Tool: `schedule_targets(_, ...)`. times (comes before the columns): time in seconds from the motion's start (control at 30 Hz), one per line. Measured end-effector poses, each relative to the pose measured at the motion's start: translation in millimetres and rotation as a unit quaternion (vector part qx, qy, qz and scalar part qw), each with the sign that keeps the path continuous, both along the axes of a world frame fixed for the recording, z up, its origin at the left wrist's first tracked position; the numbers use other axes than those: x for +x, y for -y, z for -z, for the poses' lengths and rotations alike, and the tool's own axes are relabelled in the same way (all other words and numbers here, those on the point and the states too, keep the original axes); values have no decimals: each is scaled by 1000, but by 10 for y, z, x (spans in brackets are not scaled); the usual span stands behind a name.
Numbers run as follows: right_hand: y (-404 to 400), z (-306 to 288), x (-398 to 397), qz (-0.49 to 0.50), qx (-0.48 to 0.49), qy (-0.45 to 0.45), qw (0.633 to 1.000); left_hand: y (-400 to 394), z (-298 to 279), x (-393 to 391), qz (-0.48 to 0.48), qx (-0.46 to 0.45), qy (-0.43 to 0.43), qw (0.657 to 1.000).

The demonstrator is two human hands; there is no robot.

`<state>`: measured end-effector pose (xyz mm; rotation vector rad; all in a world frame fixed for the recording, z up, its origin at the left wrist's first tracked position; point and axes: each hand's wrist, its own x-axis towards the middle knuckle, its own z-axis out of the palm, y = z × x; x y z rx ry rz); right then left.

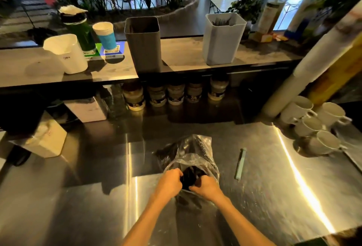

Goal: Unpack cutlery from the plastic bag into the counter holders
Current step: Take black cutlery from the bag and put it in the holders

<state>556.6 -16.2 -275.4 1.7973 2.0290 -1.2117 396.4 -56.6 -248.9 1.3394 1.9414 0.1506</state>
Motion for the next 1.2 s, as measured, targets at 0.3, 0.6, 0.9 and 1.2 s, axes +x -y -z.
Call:
schedule_targets(0.3, 132, 28, -224, 115, -46, -5, 992, 35, -73, -154, -74, 54, 71, 993)
schedule_targets(0.6, -94, -178, -32, 31, -41, 32, 998, 44, -88, -99, -74, 75, 118, 987)
schedule_targets(0.9, -162, -506, 152, 46, -90, -67, 993, -73, -199, -61, -87, 113, 141, 980)
schedule_targets(1.2, -136, -1187, 636, -23, -213, -81, 973, -278, -322, -161, -125, 129, 198, 964)
